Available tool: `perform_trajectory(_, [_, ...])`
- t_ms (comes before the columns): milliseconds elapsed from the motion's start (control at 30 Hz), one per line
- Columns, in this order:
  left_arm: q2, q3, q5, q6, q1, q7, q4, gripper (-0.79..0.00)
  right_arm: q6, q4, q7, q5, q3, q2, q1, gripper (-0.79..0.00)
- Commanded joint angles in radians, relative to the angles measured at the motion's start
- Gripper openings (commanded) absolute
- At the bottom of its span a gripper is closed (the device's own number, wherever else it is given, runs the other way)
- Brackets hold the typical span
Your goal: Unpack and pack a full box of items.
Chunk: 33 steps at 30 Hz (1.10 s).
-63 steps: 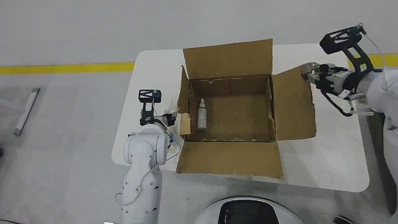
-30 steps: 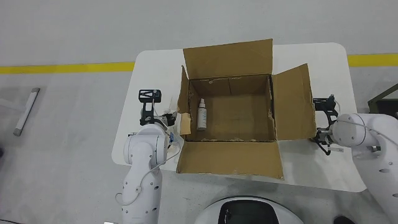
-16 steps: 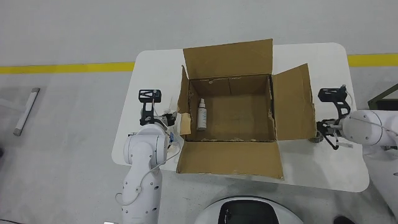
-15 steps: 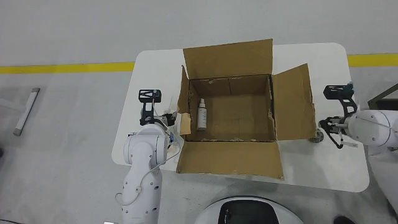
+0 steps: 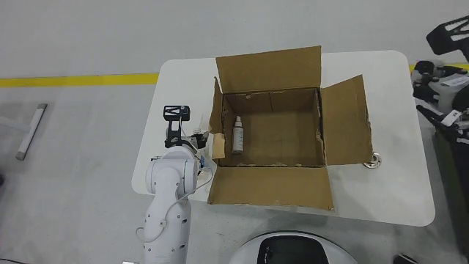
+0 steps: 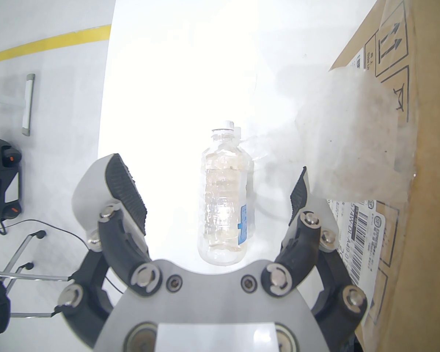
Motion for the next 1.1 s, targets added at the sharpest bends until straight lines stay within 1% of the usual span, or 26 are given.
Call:
perform_trajectory(0, [0.0,0.0,0.0,0.0,0.0,0.0,0.0,0.0,-0.004,0.064,0.0,0.096,-0.088,0.001,0.118,-0.785])
perform_trajectory(33, [0.0,0.0,0.0,0.0,0.0,0.0,0.0,0.0,-0.006,0.101,0.0,0.146,-0.134,-0.001,0.168,-0.785])
perform_trajectory(100, [0.0,0.0,0.0,0.0,0.0,0.0,0.0,0.0,-0.001,0.189,-0.008,0.193,-0.221,-0.007,0.256,-0.785])
perform_trajectory(233, [0.0,0.0,0.0,0.0,0.0,0.0,0.0,0.0,0.021,0.396,-0.118,0.343,-0.393,-0.036,0.359,-0.785])
perform_trajectory(367, [0.0,0.0,0.0,0.0,0.0,0.0,0.0,0.0,0.017,0.573,-0.232,0.484,-0.524,-0.067,0.407,-0.785])
perform_trajectory(467, [0.0,0.0,0.0,0.0,0.0,0.0,0.0,0.0,0.01,0.674,-0.265,0.522,-0.612,-0.087,0.433,-0.785])
perform_trajectory(600, [0.0,0.0,0.0,0.0,0.0,0.0,0.0,0.0,-0.009,0.778,-0.297,0.599,-0.698,-0.112,0.454,-0.785])
perform_trajectory(633, [0.0,0.0,0.0,0.0,0.0,0.0,0.0,0.0,-0.015,0.793,-0.296,0.603,-0.714,-0.116,0.456,-0.785])
perform_trajectory(967, [0.0,0.0,0.0,0.0,0.0,0.0,0.0,0.0,-0.015,0.793,-0.296,0.603,-0.714,-0.116,0.456,-0.785])
perform_trajectory(1067, [0.0,0.0,0.0,0.0,0.0,0.0,0.0,0.0,0.003,0.787,-0.296,0.572,-0.739,-0.115,0.424,-0.785])
